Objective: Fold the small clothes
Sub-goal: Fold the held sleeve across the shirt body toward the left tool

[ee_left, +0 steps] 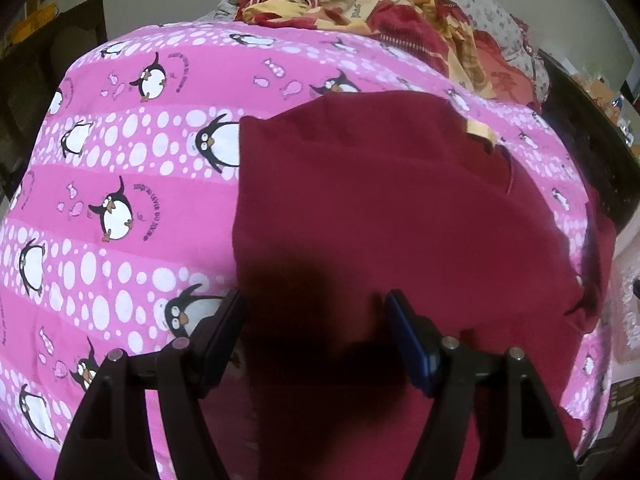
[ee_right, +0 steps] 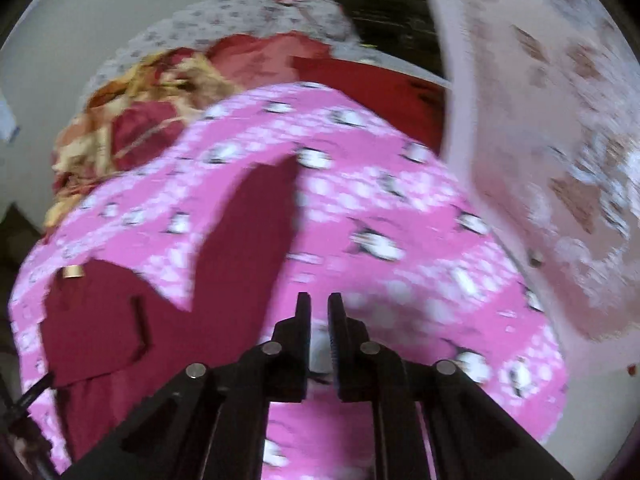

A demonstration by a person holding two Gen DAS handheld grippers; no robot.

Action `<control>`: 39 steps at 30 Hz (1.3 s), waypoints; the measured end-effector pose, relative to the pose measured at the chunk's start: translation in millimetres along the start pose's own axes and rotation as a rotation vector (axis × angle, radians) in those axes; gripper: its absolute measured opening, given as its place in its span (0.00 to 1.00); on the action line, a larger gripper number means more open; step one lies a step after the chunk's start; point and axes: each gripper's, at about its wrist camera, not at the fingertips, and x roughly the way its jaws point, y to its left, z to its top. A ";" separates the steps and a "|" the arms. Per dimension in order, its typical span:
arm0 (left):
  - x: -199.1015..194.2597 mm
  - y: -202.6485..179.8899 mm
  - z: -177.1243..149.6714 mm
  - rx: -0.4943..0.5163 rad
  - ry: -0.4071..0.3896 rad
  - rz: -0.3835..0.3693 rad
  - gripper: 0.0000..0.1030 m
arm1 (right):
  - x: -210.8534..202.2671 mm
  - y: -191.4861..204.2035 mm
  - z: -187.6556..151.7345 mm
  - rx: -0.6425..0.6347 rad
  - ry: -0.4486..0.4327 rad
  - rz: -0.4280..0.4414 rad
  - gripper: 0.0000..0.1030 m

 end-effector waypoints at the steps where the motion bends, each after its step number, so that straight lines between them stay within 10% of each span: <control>1: -1.2 -0.8 -0.1 -0.003 0.000 -0.002 0.69 | 6.4 14.4 4.5 -0.014 0.001 0.017 0.34; 3: -3.3 -2.5 -0.8 0.004 0.000 -0.005 0.69 | 23.3 42.4 15.9 -0.039 -0.001 0.032 0.51; 14: -0.9 6.7 -0.7 0.015 0.028 0.021 0.69 | 139.1 73.6 77.2 -0.048 0.122 -0.158 0.50; 16: 0.5 9.7 -0.1 0.010 0.028 0.022 0.69 | 139.2 61.2 73.5 -0.004 0.117 -0.112 0.45; 18: 2.7 12.3 0.4 0.002 0.031 0.025 0.69 | 131.5 50.9 70.8 0.018 0.096 -0.069 0.07; 25: -6.6 15.4 4.0 -0.036 -0.006 -0.001 0.69 | 58.4 35.7 70.6 0.076 -0.001 0.238 0.05; 39: -49.2 15.6 5.3 -0.032 -0.091 -0.030 0.69 | -42.4 154.8 49.1 -0.145 0.052 0.741 0.05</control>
